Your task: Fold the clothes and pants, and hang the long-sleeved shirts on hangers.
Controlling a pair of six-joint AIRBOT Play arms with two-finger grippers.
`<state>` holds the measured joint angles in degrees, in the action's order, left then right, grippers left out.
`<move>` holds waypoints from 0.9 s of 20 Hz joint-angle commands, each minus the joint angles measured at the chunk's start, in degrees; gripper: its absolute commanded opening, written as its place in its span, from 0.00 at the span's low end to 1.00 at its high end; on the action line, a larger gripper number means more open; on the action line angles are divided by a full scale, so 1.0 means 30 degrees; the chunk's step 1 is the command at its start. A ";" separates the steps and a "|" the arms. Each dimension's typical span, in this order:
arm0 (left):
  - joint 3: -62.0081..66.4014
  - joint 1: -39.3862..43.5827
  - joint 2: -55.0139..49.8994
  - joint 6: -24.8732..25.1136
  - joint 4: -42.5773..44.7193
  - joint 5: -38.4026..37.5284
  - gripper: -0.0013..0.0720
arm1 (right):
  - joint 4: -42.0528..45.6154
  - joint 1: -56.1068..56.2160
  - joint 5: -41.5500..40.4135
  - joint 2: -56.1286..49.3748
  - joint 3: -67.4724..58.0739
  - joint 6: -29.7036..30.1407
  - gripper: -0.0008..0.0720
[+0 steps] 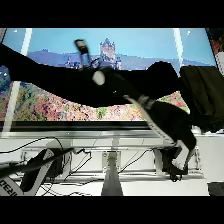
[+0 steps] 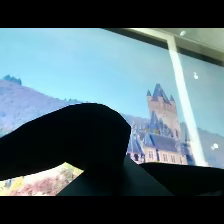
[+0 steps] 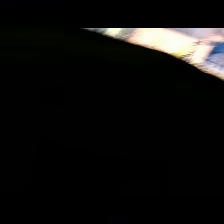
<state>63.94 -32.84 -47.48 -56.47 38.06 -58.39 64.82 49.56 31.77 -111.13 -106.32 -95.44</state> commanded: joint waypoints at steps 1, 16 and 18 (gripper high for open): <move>-0.0015 0.0000 0.0401 -0.0029 -0.0568 -0.0204 0.03 | -0.0175 0.2368 0.0051 -0.2171 -0.2637 -0.0699 0.04; -0.0197 1.5351 -0.9449 -0.0044 -0.0729 0.0204 0.06 | 0.4932 -0.9289 1.0032 0.2353 -0.2849 -0.0488 0.04; -0.0197 1.7333 -1.0826 -0.0619 -0.0721 0.1443 0.64 | 0.4962 -1.0885 1.1322 0.2812 -0.2841 -0.0284 0.04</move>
<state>63.37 7.57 -72.88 -56.64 35.92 -58.43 79.05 24.36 58.08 -105.14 -114.80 -97.14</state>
